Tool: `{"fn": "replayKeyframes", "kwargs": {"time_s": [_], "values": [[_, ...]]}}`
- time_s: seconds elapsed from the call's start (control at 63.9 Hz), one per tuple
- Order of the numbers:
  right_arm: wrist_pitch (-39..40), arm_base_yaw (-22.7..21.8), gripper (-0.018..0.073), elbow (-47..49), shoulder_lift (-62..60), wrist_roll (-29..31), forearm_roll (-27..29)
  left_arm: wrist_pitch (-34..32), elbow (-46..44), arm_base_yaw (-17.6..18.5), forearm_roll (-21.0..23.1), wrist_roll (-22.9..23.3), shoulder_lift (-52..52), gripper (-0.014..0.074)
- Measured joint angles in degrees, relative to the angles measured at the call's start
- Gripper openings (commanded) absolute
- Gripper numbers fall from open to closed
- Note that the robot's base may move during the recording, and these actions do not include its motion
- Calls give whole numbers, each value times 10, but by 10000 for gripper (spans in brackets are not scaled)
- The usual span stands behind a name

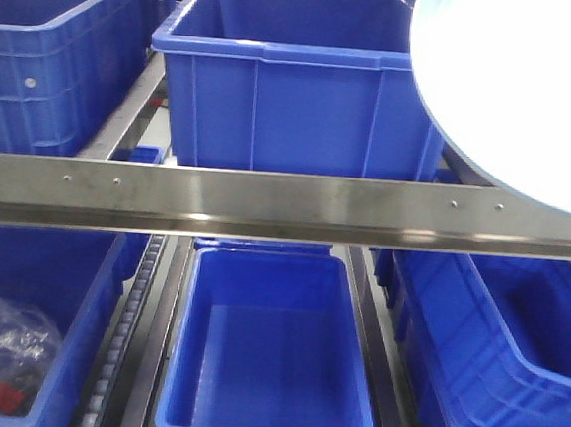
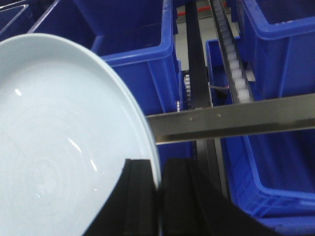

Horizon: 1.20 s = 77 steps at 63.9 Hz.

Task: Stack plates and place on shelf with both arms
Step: 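Raise the stacked plates with the right gripper above a blue bin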

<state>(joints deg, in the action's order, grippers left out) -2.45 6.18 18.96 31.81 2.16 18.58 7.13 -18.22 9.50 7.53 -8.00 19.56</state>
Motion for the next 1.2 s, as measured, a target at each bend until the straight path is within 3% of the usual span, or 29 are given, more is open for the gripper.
{"fn": "replayKeyframes", "kwargs": {"time_s": [1.205], "values": [[0,0,50,0,0,0,0,0,0,0,0,0,0,83]]}}
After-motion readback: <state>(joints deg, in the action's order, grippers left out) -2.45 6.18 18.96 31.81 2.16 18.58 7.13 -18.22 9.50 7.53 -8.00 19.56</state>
